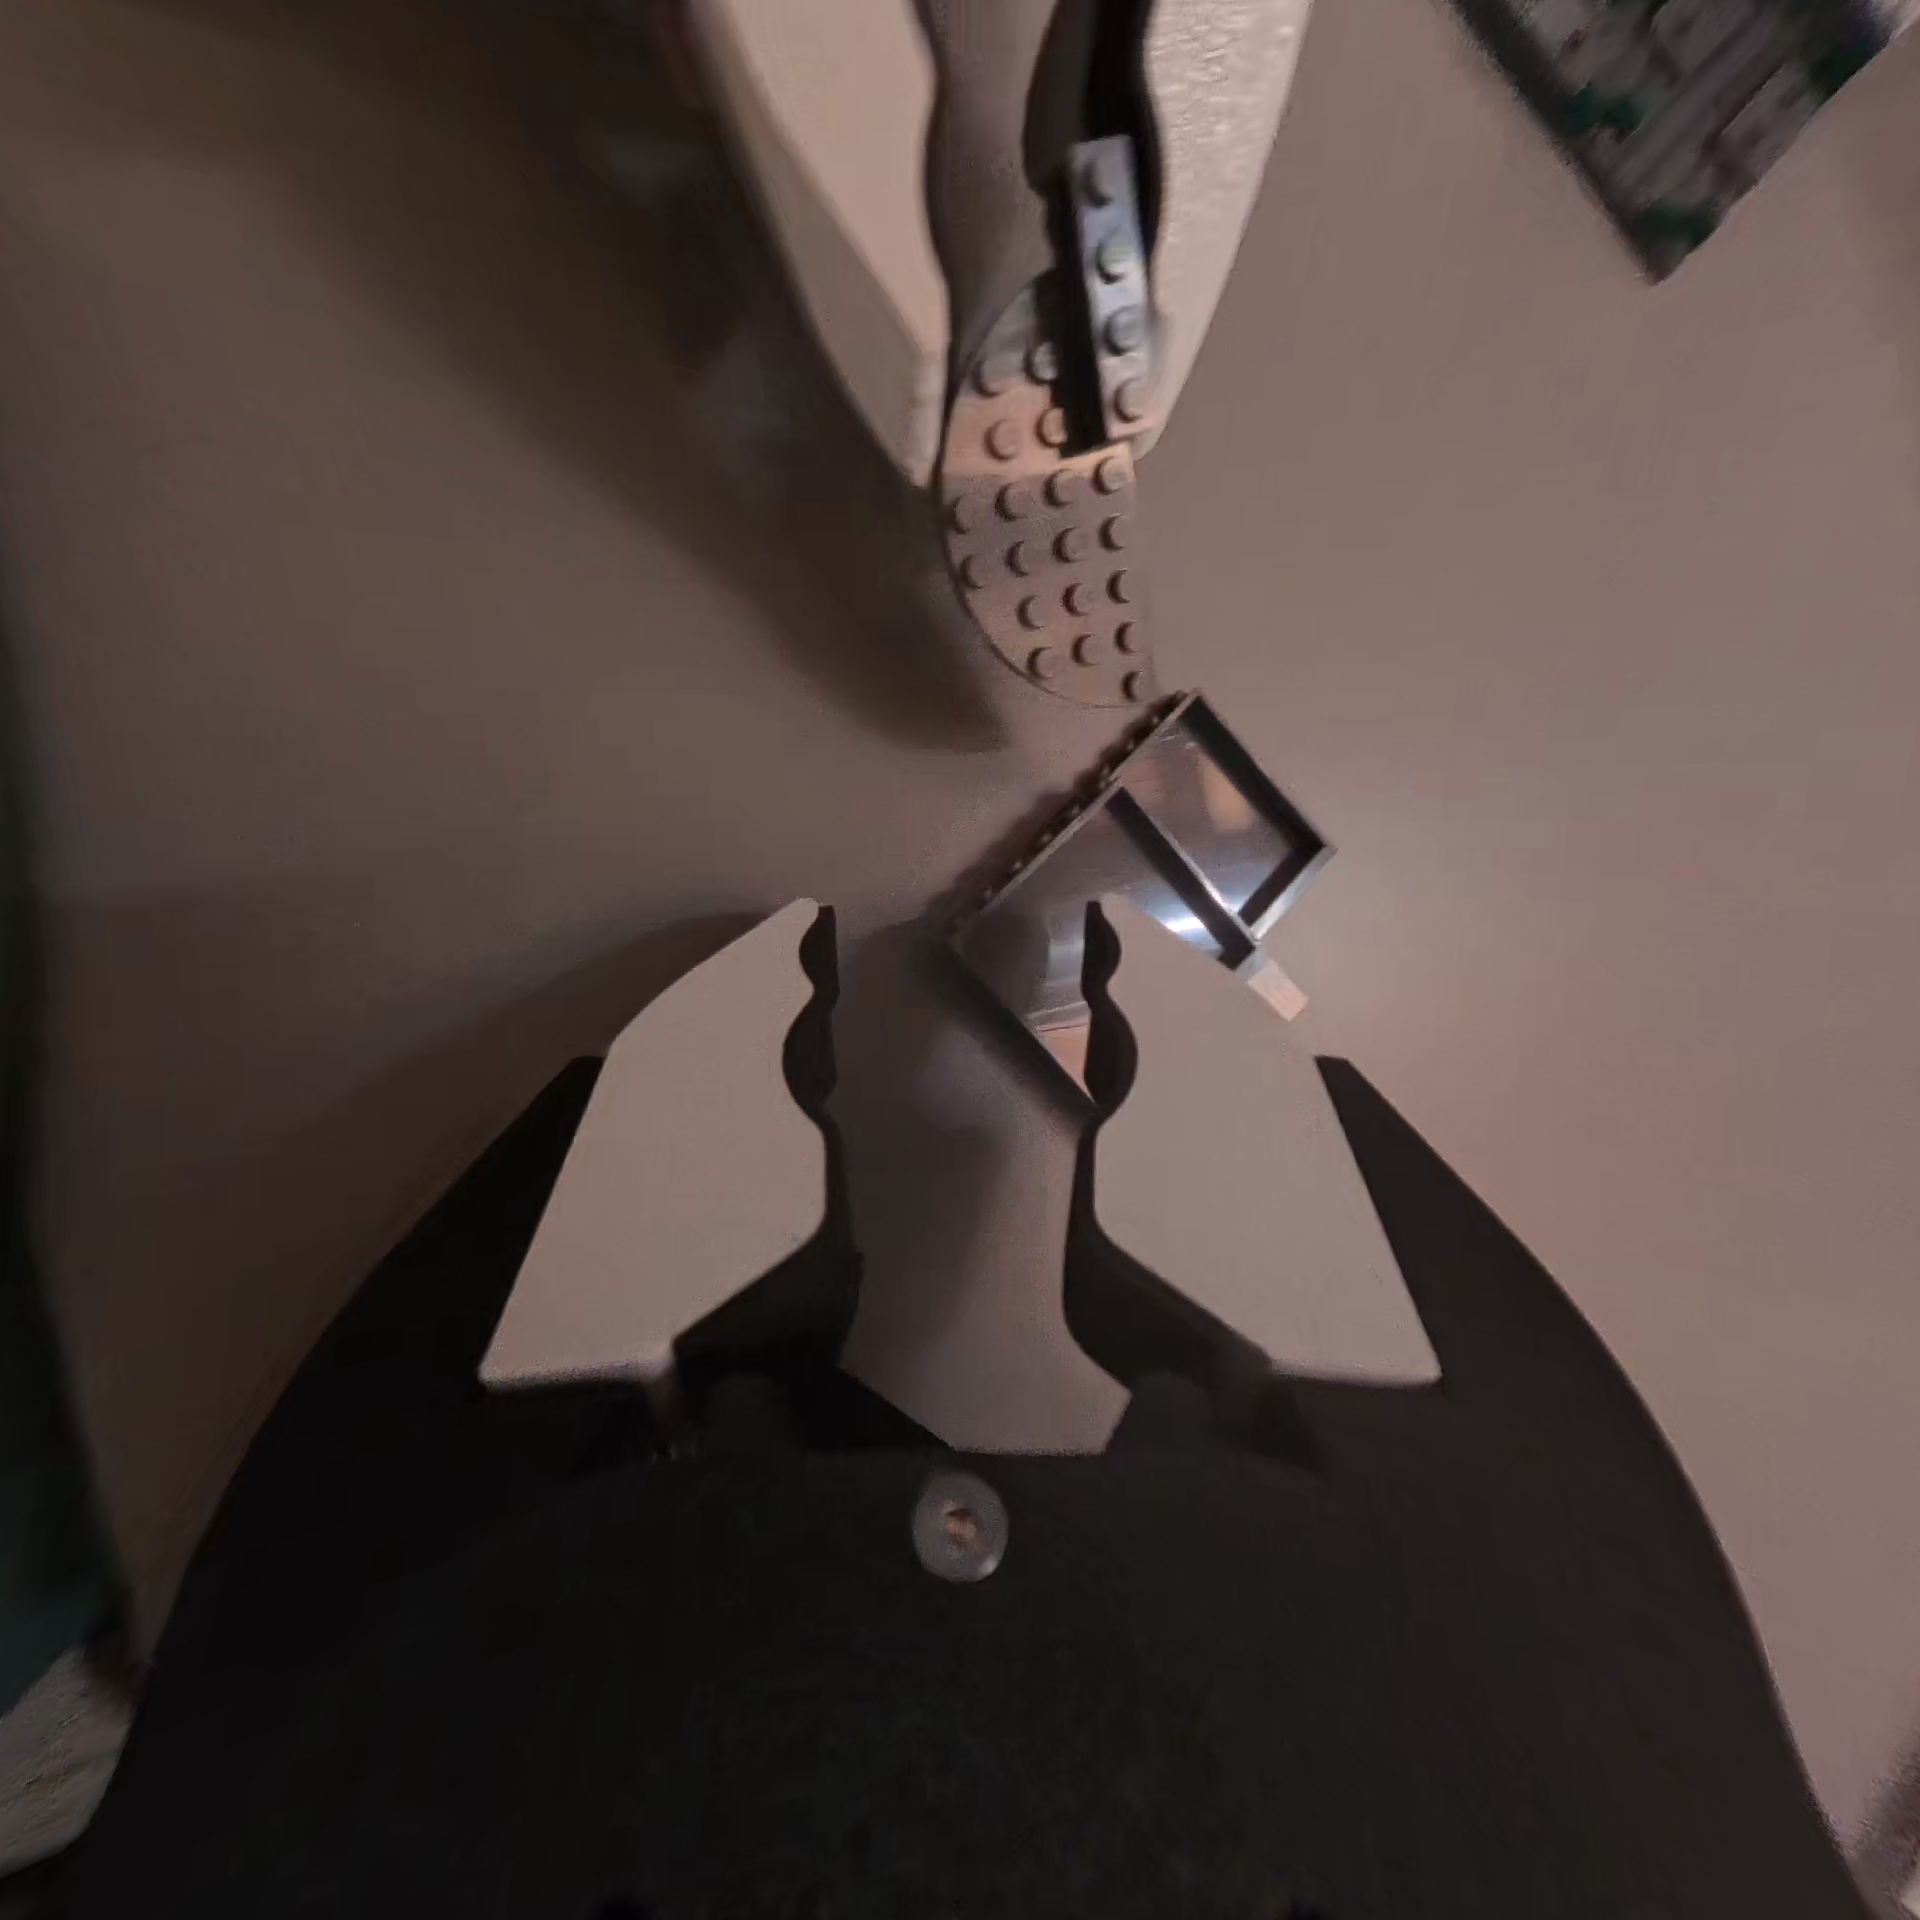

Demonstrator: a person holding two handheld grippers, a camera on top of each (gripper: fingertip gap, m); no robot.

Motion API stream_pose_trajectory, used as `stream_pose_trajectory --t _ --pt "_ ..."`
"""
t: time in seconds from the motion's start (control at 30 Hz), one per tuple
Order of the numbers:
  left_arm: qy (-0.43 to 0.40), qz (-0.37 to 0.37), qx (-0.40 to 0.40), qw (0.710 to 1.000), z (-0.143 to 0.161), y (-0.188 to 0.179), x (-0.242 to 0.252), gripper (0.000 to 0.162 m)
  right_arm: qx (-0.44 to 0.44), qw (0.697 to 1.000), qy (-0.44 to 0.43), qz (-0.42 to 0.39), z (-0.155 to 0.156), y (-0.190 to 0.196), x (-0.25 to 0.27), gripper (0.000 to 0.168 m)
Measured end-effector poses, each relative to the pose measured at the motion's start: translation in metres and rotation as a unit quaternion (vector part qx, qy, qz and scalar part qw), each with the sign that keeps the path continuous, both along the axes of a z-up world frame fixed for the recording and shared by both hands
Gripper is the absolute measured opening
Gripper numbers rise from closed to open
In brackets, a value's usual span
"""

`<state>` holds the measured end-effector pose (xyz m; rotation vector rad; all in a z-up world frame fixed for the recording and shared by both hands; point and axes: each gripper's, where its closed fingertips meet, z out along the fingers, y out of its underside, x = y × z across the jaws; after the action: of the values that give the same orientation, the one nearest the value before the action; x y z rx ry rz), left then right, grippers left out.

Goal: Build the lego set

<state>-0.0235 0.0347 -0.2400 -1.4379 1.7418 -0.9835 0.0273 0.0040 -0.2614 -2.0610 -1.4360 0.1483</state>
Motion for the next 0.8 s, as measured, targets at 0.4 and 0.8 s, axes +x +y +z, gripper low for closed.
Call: stream_pose_trajectory --t 0.4,0.8 --pt "-0.001 0.0 0.013 1.0 0.003 -0.005 -0.004 0.029 0.201 0.97 -0.095 0.093 -0.012 0.028 0.01 0.013" --pt "-0.006 -0.018 0.012 1.0 0.002 -0.009 -0.005 0.029 0.033 0.986 0.153 0.056 0.05 0.027 0.01 0.007"
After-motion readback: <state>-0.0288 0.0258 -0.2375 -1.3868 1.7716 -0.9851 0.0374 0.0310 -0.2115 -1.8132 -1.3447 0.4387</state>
